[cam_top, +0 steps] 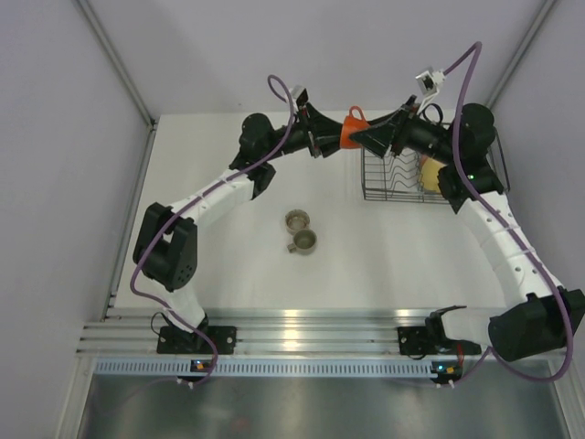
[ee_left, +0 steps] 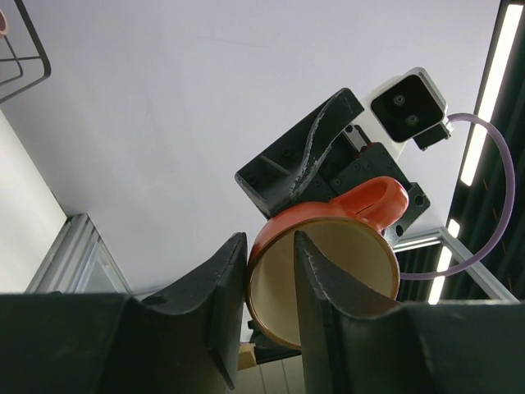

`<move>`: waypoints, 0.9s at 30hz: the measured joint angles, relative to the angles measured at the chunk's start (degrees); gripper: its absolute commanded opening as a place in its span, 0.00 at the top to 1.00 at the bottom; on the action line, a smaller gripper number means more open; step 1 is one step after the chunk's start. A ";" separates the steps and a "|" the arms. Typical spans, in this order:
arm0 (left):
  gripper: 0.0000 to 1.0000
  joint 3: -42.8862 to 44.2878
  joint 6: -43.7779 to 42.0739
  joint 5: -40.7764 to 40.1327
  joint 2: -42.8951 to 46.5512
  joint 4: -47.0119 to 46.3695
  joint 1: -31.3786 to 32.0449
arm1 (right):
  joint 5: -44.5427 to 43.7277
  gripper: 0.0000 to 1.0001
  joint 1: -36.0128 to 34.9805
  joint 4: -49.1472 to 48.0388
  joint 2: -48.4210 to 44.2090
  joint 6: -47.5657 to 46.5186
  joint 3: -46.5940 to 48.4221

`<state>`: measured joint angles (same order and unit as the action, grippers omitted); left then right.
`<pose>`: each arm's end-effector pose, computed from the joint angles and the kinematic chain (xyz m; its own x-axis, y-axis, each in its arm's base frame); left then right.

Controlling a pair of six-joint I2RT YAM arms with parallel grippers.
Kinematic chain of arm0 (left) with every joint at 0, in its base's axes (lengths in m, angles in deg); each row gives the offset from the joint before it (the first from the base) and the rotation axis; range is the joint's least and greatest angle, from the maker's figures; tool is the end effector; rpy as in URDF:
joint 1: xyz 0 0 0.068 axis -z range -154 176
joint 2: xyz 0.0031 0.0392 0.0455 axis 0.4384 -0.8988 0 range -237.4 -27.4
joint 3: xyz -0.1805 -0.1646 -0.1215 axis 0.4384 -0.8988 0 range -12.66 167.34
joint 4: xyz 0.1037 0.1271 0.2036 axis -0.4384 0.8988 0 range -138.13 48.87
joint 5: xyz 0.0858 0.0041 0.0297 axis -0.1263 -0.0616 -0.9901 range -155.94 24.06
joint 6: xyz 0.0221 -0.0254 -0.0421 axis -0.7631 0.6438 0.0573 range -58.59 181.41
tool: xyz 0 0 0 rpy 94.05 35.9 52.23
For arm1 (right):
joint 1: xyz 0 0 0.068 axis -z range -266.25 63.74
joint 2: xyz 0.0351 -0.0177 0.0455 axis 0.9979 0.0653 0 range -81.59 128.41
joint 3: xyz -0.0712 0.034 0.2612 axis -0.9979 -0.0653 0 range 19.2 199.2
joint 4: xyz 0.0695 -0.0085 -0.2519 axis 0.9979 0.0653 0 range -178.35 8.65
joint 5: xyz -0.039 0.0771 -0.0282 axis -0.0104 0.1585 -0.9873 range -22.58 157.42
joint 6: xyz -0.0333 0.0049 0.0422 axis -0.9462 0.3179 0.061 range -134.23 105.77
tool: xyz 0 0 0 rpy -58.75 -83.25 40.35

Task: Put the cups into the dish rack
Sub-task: Pass the cup from the left arm to the right

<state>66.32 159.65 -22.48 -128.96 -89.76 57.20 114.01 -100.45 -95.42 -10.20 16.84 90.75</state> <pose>0.3435 -0.2368 0.3661 -0.9625 -0.2569 -0.0867 0.1427 -0.2078 -0.9677 0.2635 0.0933 0.4367 -0.3430 0.2791 -0.8969 -0.8058 0.4034 0.4336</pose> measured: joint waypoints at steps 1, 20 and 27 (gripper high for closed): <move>0.64 0.00 0.00 -0.02 0.00 -0.09 0.02 | 0.02 1.00 -0.07 0.04 0.07 -0.02 0.00; 0.60 -2.54 -7.41 -1.36 0.00 2.03 -2.40 | -0.24 1.00 0.57 5.60 3.80 -3.02 1.36; 0.59 -1.05 -9.11 -1.27 -0.42 3.39 -2.60 | -0.24 1.00 0.83 5.53 4.37 -2.97 1.77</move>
<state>65.27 150.53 -23.75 -129.37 -86.37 54.60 113.77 -99.62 -89.89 -5.82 13.87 92.52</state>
